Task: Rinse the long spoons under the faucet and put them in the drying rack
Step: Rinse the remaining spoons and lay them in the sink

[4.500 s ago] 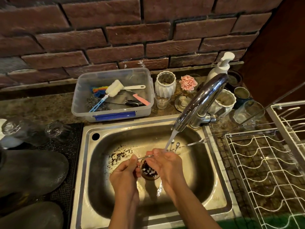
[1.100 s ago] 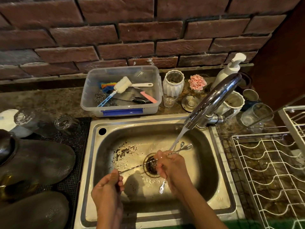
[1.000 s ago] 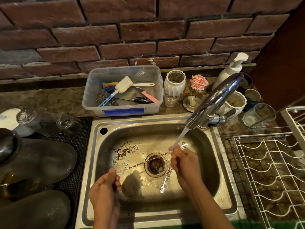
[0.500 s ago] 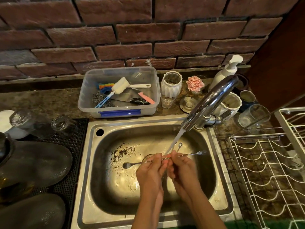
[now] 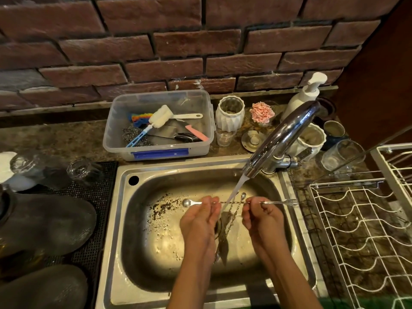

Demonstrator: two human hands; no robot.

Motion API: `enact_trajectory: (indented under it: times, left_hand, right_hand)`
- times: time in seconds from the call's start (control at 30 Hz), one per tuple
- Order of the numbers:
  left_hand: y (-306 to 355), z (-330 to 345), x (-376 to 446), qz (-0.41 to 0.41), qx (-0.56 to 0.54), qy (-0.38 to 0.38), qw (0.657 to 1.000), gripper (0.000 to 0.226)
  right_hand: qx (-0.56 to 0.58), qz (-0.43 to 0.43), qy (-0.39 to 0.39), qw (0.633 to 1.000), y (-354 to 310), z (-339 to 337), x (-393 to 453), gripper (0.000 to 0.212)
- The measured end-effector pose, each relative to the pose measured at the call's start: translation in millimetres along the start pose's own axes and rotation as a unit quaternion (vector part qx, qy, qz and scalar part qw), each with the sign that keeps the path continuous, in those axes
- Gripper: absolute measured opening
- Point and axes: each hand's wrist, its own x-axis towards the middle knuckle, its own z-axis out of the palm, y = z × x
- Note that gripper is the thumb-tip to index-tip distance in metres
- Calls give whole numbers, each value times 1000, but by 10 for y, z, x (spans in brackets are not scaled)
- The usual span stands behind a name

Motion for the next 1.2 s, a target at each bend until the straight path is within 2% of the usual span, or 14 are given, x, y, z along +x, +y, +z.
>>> enact_trajectory:
  times: [0.1, 0.27, 0.4, 0.57, 0.7, 0.77, 0.87, 0.97, 1.03, 1.1, 1.2]
  left_hand:
    - [-165, 117, -124, -36, 36, -57, 997, 13]
    - [-67, 53, -11, -7, -20, -11, 1000, 11]
    - [-214, 115, -165, -56, 9, -63, 996, 21]
    - [-101, 10, -34, -31, -52, -2, 998, 11]
    - [-270, 112, -176, -80, 12, -65, 995, 19]
    - [-225, 126, -157, -87, -25, -53, 994, 14]
    - [-135, 75, -73, -72, -75, -26, 994, 19]
    - [-235, 126, -151, -75, -51, -48, 995, 14]
    - [-297, 145, -225, -80, -27, -75, 994, 15]
    - [-202, 59, -210, -65, -8, -48, 997, 19]
    - [133, -285, -21, -1, -46, 42, 998, 22]
  right_hand:
    - [-25, 7, -12, 1000, 81, 79, -32, 25]
    - [18, -18, 31, 999, -33, -102, -1, 22]
    - [-8, -2, 0, 1000, 54, -10, -73, 28]
    - [35, -28, 69, 997, -48, -179, -69, 24]
    - [4, -30, 47, 998, 23, -155, -99, 29]
    - [26, -46, 62, 997, -29, -204, -85, 31]
    - [53, -62, 88, 993, -72, -274, -63, 36]
    - [52, -43, 90, 994, 6, -198, -72, 29]
    - [13, -9, 57, 998, 80, -71, -86, 22]
    - [-13, 28, 17, 999, 104, 56, -89, 18]
    - [51, 52, 21, 997, 38, 111, -8, 13]
